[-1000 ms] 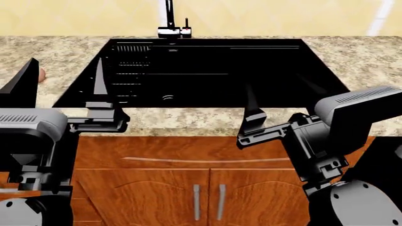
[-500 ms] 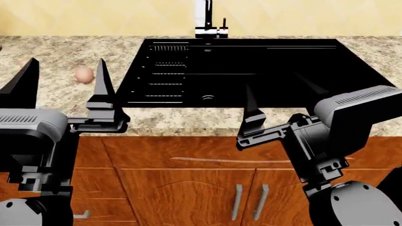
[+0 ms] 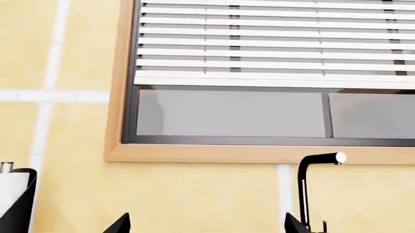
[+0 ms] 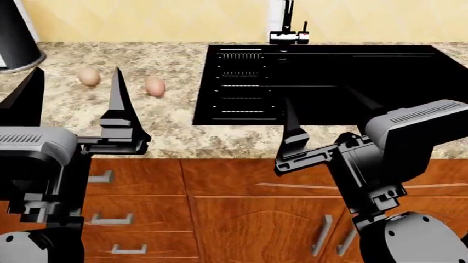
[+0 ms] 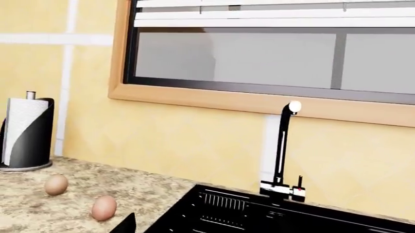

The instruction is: Place the eggs and milk next to the bowl.

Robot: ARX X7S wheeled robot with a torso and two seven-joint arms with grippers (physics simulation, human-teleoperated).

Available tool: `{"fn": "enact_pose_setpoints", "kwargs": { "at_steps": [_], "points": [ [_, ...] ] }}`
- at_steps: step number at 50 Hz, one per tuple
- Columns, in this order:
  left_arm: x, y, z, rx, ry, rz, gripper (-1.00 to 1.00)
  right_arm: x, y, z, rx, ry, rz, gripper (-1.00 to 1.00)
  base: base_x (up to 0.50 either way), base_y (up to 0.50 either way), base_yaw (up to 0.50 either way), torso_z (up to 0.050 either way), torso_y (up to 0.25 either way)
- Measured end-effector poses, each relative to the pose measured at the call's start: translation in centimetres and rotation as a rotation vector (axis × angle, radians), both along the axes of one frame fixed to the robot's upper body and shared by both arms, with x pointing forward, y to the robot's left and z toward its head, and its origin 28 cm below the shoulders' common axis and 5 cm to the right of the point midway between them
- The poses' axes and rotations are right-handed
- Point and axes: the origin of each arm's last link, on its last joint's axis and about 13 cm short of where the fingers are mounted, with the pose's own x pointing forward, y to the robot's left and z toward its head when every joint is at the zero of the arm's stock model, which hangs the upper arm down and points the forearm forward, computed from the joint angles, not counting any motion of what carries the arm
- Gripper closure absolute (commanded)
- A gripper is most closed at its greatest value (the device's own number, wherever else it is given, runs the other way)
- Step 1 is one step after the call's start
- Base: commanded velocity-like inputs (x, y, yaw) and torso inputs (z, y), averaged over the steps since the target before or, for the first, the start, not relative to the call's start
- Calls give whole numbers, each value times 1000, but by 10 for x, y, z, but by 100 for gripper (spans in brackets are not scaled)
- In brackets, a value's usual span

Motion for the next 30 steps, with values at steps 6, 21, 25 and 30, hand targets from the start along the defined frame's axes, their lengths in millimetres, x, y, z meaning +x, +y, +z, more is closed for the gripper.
{"fn": "enact_pose_setpoints", "kwargs": {
  "at_steps": [6, 21, 25, 30],
  "points": [
    [0, 0, 0, 1, 1, -1, -100, 0, 0, 0, 0, 0, 0, -100, -1, 500, 0, 0, 0],
    [0, 0, -1, 2, 2, -2, -100, 0, 0, 0, -2, -4, 3, -100, -1, 500, 0, 0, 0],
    [0, 0, -1, 2, 1, -2, -100, -1, 0, 0, 0, -6, 6, -100, 26, 500, 0, 0, 0],
    [0, 0, 0, 4, -1, 2, -100, -1, 1, 0, 6, -7, 17, -100, 71, 300, 0, 0, 0]
  ]
}}
